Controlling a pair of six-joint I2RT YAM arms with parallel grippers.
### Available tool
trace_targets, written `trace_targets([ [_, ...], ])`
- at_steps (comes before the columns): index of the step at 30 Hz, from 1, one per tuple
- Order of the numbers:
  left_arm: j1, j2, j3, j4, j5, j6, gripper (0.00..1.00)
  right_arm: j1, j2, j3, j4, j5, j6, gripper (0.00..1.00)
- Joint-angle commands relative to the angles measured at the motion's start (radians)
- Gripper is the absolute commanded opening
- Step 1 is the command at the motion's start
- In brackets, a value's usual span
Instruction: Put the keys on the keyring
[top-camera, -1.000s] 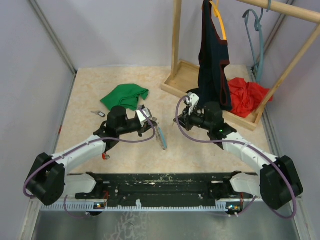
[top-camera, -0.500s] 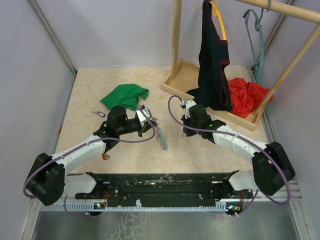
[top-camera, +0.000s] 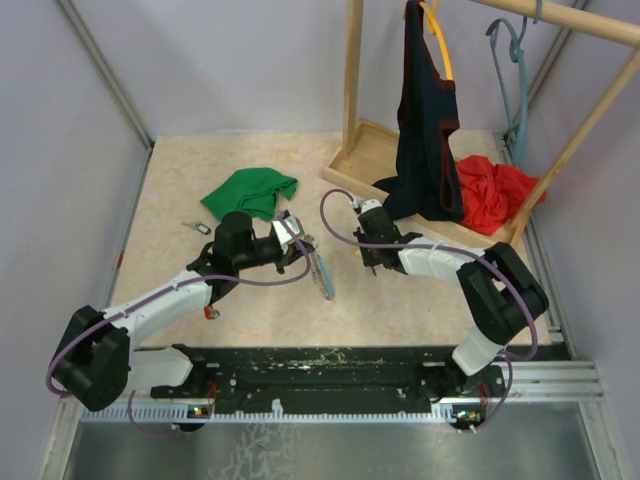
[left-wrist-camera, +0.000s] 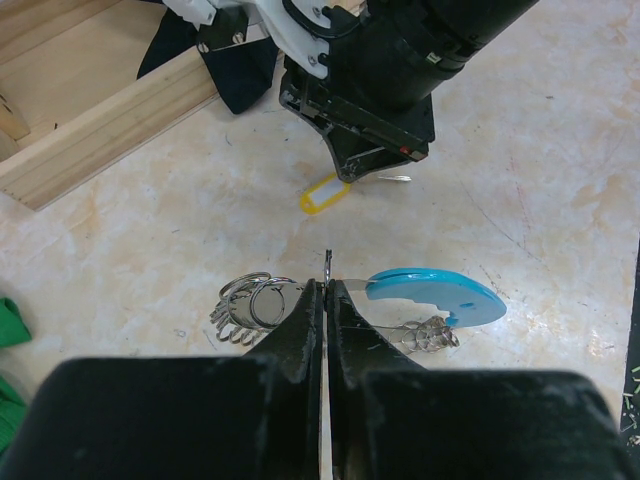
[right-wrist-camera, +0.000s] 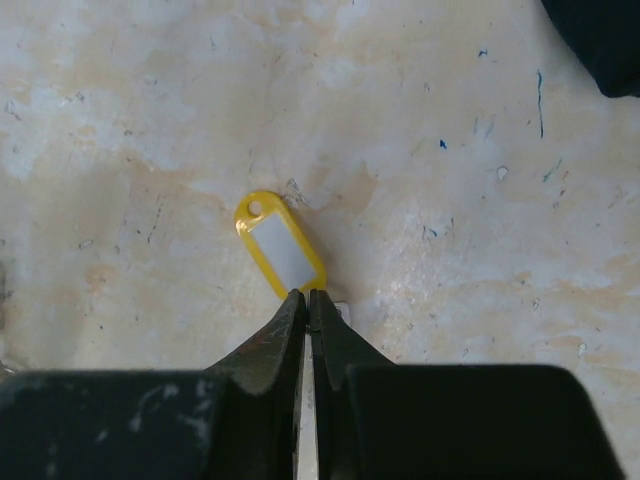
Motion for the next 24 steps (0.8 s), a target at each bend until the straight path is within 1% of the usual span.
trace_targets([
  [1,-0.004,-0.017,0.019,0.000,0.009,0.006,0.00,0.008,0.000,0.074,0.036,0.018,0.017,0.08],
  [5,-0.004,-0.017,0.021,0.000,0.014,0.004,0.00,0.005,-0.044,0.093,-0.047,-0.005,0.013,0.15],
  [10,-0.005,-0.013,0.023,0.000,0.025,0.002,0.00,-0.033,-0.060,0.149,-0.187,-0.069,0.009,0.26],
  [15,-0.004,-0.013,0.021,0.000,0.027,0.002,0.00,-0.032,-0.035,0.215,-0.291,-0.100,-0.043,0.26],
  [19,-0.004,-0.017,0.021,-0.004,0.024,0.000,0.00,0.000,0.017,0.273,-0.361,-0.051,-0.080,0.26],
  [22,-0.004,-0.018,0.019,-0.005,0.019,0.000,0.00,0.019,0.082,0.304,-0.379,-0.036,-0.074,0.26],
  [24,-0.004,-0.022,0.017,-0.008,0.016,0.000,0.00,0.033,0.116,0.326,-0.395,0.007,-0.073,0.26],
])
